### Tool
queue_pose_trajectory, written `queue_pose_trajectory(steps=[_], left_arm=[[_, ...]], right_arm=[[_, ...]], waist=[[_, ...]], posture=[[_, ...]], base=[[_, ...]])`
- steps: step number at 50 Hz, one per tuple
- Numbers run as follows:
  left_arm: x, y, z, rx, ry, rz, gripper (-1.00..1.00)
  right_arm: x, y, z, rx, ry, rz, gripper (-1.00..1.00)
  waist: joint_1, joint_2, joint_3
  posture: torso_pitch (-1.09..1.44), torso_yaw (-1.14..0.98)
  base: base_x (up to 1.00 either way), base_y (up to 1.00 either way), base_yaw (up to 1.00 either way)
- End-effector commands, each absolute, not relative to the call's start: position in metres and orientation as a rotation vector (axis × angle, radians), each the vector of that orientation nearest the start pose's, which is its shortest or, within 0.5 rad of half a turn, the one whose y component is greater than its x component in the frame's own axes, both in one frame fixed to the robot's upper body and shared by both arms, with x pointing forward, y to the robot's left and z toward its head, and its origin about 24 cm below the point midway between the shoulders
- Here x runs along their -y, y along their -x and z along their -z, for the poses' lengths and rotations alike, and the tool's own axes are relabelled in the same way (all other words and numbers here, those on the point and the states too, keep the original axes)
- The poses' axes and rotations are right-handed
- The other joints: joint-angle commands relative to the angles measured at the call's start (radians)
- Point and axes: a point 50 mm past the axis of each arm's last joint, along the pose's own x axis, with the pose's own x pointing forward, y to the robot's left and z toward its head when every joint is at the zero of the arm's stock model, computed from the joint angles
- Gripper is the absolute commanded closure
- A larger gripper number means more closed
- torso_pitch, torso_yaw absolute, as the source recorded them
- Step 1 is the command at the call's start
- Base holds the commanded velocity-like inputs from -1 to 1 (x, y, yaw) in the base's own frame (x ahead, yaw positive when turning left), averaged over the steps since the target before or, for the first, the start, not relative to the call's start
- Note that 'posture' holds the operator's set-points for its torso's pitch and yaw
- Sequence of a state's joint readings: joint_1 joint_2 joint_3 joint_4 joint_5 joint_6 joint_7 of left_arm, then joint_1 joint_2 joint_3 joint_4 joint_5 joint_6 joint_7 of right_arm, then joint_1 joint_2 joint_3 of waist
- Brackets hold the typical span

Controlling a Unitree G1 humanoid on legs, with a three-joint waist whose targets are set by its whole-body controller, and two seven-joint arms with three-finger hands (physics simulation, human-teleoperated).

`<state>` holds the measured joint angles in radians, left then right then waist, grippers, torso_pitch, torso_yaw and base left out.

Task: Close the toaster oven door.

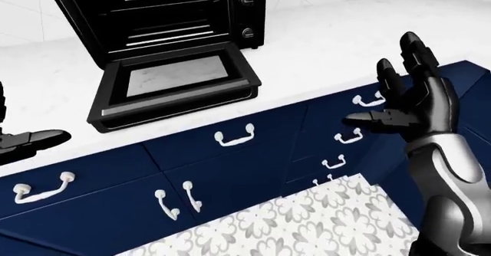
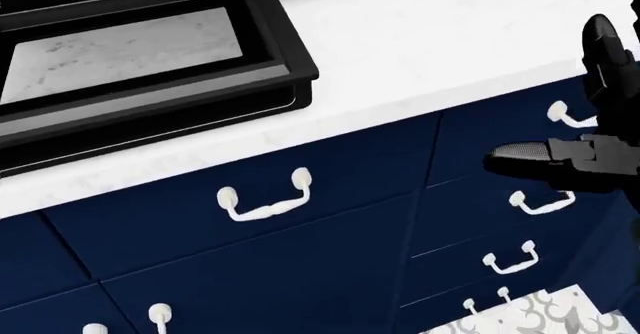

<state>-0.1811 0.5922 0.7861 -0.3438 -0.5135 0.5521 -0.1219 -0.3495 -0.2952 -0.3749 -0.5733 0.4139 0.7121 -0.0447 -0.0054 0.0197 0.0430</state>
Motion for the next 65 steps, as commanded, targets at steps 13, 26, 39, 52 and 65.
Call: queue_pose_trajectory(steps=[13, 26, 39, 52, 65], left_arm=[[-0.346, -0.207, -0.241, 0.383, -0.076, -0.352, -1.0], [-0.346, -0.206, -0.241, 0.383, -0.08, -0.35, -1.0], [-0.346, -0.205, -0.244, 0.391, -0.099, -0.36, -1.0], [-0.348, -0.205, -0.244, 0.376, -0.097, -0.364, -1.0], [-0.348, -0.204, -0.245, 0.374, -0.084, -0.358, -1.0]], right_arm=[[0.225, -0.257, -0.226, 0.331, -0.104, 0.064, -1.0], [0.227, -0.261, -0.22, 0.28, -0.116, 0.095, -1.0], [0.234, -0.256, -0.229, 0.326, -0.15, 0.095, -1.0], [0.23, -0.253, -0.23, 0.36, -0.011, 0.076, -1.0], [0.227, -0.252, -0.23, 0.34, -0.031, 0.052, -1.0]], waist=[[0.017, 0.01, -0.012], [0.03, -0.001, 0.018], [0.007, -0.009, -0.006], [0.004, -0.006, -0.019], [0.006, -0.007, -0.013]], posture=[[0.0, 0.0], [0.0, 0.0], [0.0, 0.0], [0.0, 0.0], [0.0, 0.0]], base=[[0.0, 0.0, 0.33], [0.0, 0.0, 0.85], [0.0, 0.0, 0.0], [0.0, 0.0, 0.0], [0.01, 0.0, 0.0]])
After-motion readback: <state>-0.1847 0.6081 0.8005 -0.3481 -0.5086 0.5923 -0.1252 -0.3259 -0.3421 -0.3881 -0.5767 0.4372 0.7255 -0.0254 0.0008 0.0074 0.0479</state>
